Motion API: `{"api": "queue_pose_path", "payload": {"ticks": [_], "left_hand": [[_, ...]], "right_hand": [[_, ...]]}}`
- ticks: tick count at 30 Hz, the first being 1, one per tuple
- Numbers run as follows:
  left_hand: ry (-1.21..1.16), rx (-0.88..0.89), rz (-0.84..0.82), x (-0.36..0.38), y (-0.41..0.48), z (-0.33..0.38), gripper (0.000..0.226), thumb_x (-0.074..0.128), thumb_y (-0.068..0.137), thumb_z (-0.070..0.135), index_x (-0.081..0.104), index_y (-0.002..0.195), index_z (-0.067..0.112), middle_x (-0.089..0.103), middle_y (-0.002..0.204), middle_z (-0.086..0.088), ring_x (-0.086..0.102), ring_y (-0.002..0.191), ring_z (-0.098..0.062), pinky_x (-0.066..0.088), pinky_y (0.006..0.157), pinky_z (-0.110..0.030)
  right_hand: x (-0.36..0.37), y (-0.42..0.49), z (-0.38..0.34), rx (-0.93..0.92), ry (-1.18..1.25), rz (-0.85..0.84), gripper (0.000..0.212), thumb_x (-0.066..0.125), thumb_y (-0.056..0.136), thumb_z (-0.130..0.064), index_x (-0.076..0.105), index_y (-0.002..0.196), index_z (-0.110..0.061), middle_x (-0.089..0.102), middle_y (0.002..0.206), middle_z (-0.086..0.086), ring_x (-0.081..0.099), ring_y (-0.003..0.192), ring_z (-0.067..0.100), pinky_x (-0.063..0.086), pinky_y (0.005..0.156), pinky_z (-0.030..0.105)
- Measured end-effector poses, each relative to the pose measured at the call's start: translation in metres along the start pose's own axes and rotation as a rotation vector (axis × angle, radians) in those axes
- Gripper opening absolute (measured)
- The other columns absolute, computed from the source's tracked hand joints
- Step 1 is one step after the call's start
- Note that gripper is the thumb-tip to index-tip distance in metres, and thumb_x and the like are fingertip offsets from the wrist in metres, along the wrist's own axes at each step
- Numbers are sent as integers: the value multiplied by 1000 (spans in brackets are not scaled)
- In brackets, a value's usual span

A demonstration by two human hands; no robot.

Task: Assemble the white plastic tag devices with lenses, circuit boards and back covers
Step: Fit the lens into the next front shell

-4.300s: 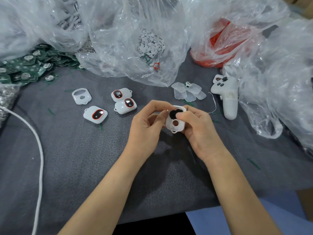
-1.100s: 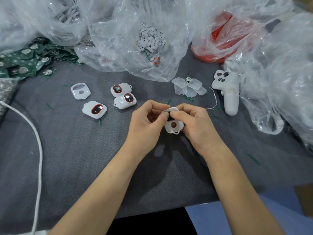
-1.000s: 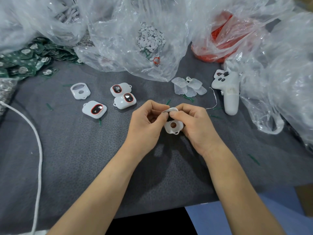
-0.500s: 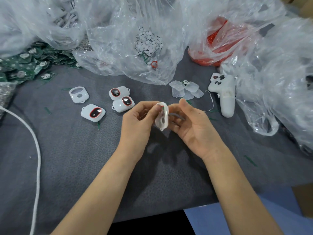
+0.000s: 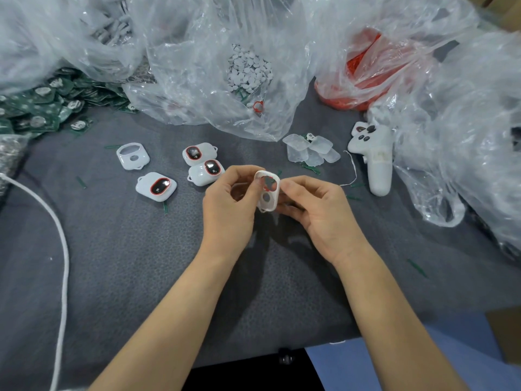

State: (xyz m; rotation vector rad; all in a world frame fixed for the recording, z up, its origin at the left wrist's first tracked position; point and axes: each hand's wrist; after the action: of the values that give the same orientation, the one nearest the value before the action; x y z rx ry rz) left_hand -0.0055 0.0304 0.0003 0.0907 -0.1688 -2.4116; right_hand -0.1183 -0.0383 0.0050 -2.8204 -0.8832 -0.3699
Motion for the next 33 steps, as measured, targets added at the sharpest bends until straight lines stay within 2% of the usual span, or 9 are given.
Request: {"api": "queue_pose_path", "payload": {"ticks": [2, 5, 8, 11, 13, 19, 24, 29, 33], "left_hand": [[54, 9, -7, 1, -1, 0, 16, 63, 89, 4, 68, 88, 19, 69, 78, 12, 65, 74, -2, 51, 74, -18], [108, 31, 25, 0, -1, -1, 16, 63, 88, 2, 69, 89, 17, 69, 79, 11, 65, 74, -3, 51, 76, -19], [153, 33, 32, -1, -1, -2, 17, 63, 87, 0, 69, 89, 15, 69, 78, 10, 64, 72, -3, 50, 72, -17], [218, 51, 46, 1, -2, -2, 18, 64, 86, 0, 68, 87, 18, 68, 76, 12, 62, 68, 3, 45, 67, -8], [251, 70, 63, 2, -3, -2, 19, 64, 86, 2, 66, 85, 20, 67, 75, 13, 62, 68, 5, 44, 66, -6], [105, 67, 13, -1, 1, -1, 15, 62, 89, 0, 66, 89, 15, 66, 78, 10, 61, 71, 0, 47, 71, -14], [10, 79, -104, -1, -1, 2, 11, 61, 91, 6, 69, 93, 14, 69, 75, 13, 63, 73, 4, 45, 70, -9], [-41, 57, -92, -3, 1, 3, 10, 61, 91, 7, 69, 88, 13, 69, 69, 14, 61, 67, 4, 45, 65, -10], [-27, 49, -123, 0, -3, 5, 10, 65, 89, 7, 69, 91, 15, 71, 77, 10, 64, 74, 2, 48, 71, -11]], "right_hand": [[0, 0, 0, 13, 31, 9, 12, 66, 81, -16, 74, 75, -9, 73, 78, 12, 71, 74, 23, 57, 69, 29], [0, -1, -1, 17, -13, -12, 11, 73, 72, -22, 76, 76, -12, 73, 80, 10, 71, 76, 23, 57, 74, 31], [0, -1, 2, 2, -164, 36, 4, 72, 80, -8, 73, 84, -8, 73, 80, 9, 71, 77, 21, 58, 81, 34], [3, -2, 2, -40, -302, 65, 4, 69, 84, -5, 71, 86, -7, 73, 73, 1, 70, 71, 12, 57, 74, 23], [4, -2, 2, -75, -394, 85, 4, 69, 84, -6, 71, 85, -10, 71, 72, -3, 68, 69, 9, 56, 72, 22], [6, -4, -1, -234, -522, 119, 10, 70, 84, -9, 68, 85, -19, 69, 84, 1, 65, 75, 4, 49, 72, 15], [1, -2, -4, -295, -564, 179, 5, 67, 88, -10, 70, 90, -12, 68, 91, 11, 66, 84, 19, 53, 77, 26], [3, -3, -1, -252, -520, 165, 8, 65, 89, -11, 69, 94, -6, 70, 90, 12, 69, 82, 17, 57, 77, 28], [1, 1, -1, -211, -486, 217, 11, 64, 90, -12, 71, 96, -6, 70, 91, 12, 69, 84, 21, 58, 81, 39]]}}
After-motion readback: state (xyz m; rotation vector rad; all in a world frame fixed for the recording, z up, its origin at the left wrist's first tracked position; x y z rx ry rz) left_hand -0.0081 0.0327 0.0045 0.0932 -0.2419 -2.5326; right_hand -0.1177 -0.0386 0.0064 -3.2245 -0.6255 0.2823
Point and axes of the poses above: each hand's wrist, its own y-axis towards the middle knuckle, its own x-axis out of the palm, z = x × y
